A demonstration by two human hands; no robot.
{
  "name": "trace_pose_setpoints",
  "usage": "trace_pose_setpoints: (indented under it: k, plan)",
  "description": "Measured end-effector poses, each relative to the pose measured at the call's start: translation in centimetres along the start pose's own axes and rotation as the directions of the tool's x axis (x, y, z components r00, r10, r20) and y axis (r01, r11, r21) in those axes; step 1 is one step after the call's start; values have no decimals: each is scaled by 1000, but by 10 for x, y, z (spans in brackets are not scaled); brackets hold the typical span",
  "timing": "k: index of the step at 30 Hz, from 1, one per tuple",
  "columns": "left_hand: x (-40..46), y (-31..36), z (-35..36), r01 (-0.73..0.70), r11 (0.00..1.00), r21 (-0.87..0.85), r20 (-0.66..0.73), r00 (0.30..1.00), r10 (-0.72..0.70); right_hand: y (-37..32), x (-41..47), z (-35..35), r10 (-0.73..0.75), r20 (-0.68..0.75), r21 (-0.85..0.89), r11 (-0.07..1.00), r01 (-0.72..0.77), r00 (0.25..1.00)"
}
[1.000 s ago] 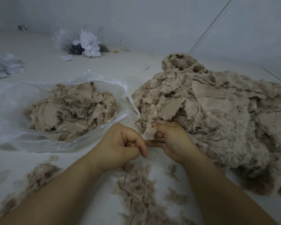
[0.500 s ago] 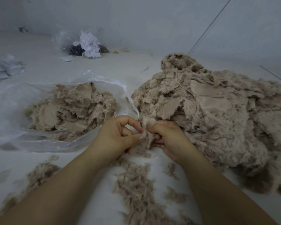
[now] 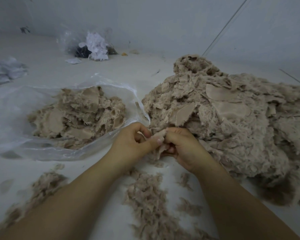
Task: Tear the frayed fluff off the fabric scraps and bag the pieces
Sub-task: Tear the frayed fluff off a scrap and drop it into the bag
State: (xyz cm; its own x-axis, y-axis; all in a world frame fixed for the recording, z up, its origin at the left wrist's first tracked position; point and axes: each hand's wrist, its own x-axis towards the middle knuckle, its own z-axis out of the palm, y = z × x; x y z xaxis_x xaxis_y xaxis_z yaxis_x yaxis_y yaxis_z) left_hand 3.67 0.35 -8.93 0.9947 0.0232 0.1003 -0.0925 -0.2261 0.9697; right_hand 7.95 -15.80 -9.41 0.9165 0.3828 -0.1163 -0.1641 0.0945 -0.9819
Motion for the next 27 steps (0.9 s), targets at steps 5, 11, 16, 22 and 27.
trace_pose_setpoints:
  k: [5,11,16,22,27]
  plan:
    - [1,0,4,76,991,-113,13,997,-75,4,4,-2,15,-23,65,998,-14,1000]
    - [4,0,-2,114,960,-254,-22,992,-124,-1,2,1,59,-4,141,988,-58,998]
    - [5,-2,1,76,974,-212,-19,996,-82,1,-1,3,1,44,40,999,-2,999]
    - [1,1,-8,112,988,-106,171,981,-92,1,0,0,19,11,65,998,-19,1000]
    - [2,5,-22,159,966,-204,196,973,-118,1,0,0,32,-28,80,996,-30,999]
